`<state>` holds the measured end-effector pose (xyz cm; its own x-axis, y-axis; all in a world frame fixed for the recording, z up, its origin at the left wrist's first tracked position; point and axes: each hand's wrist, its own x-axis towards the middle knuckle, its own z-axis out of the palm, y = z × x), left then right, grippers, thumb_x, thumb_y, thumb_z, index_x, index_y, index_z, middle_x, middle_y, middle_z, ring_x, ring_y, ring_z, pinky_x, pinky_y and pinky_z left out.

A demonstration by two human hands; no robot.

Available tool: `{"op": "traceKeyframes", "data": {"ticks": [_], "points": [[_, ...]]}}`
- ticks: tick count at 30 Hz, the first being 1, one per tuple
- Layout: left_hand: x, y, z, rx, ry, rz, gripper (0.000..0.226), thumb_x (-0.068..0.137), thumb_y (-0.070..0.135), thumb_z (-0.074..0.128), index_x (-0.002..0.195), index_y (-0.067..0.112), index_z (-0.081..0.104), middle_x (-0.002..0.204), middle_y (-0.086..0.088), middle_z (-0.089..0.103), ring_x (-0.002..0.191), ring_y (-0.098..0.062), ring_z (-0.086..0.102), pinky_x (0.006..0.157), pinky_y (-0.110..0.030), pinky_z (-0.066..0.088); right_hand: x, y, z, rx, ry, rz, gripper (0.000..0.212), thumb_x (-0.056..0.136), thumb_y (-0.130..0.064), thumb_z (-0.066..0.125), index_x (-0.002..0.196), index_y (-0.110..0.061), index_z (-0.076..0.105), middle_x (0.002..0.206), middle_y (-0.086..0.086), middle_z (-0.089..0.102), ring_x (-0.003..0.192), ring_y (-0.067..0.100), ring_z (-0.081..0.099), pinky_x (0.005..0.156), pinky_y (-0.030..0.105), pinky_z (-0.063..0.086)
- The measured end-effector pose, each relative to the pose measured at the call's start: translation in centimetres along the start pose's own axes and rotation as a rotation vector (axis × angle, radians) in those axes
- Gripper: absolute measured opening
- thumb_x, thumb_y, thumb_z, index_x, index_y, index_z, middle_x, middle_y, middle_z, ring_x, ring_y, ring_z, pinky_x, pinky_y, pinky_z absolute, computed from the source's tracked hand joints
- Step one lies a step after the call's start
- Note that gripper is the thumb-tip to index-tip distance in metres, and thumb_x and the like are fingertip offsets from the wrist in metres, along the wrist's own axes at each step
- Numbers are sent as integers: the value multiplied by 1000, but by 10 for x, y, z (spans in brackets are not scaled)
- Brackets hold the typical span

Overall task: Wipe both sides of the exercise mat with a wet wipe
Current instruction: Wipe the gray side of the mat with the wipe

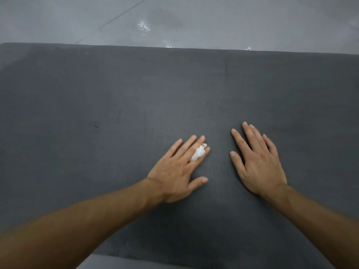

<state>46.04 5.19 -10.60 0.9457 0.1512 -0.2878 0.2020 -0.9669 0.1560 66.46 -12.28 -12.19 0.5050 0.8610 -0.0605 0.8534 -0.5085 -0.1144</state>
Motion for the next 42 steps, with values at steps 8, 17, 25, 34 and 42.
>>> {"op": "traceKeyframes", "data": {"ticks": [8,17,25,34,42], "points": [[46,-27,-23,108,-17,104,72,104,66,9,165,30,-8,172,0,-16,157,-19,-21,128,-47,-8,0,0,-1,-2,-15,3,66,106,-52,26,166,-26,21,174,4,10,161,18,7,128,47,17],[144,-106,-67,-73,3,-362,69,105,64,13,164,35,-4,173,4,-13,158,-18,-16,127,-50,-10,1,-1,-4,-5,-23,6,66,105,-52,26,166,-26,23,174,5,12,161,18,7,128,47,17],[144,-78,-54,-45,44,-132,71,104,60,14,165,27,-3,173,0,-14,158,-20,-16,128,-44,-10,2,1,-4,-15,-34,6,67,105,-53,26,166,-26,22,174,5,11,161,18,6,128,46,16],[65,-56,-23,107,30,147,70,106,64,14,163,34,-13,172,4,-17,157,-15,-22,128,-45,-10,2,2,-3,-9,-41,6,67,105,-53,24,166,-27,20,175,3,9,161,17,3,129,46,15],[5,-117,-15,-70,130,-403,77,99,72,12,165,35,1,174,2,-1,159,-15,-7,129,-46,-3,2,2,-2,-13,-52,-13,66,107,-53,20,167,-26,15,175,5,6,161,19,2,129,46,12]]}}
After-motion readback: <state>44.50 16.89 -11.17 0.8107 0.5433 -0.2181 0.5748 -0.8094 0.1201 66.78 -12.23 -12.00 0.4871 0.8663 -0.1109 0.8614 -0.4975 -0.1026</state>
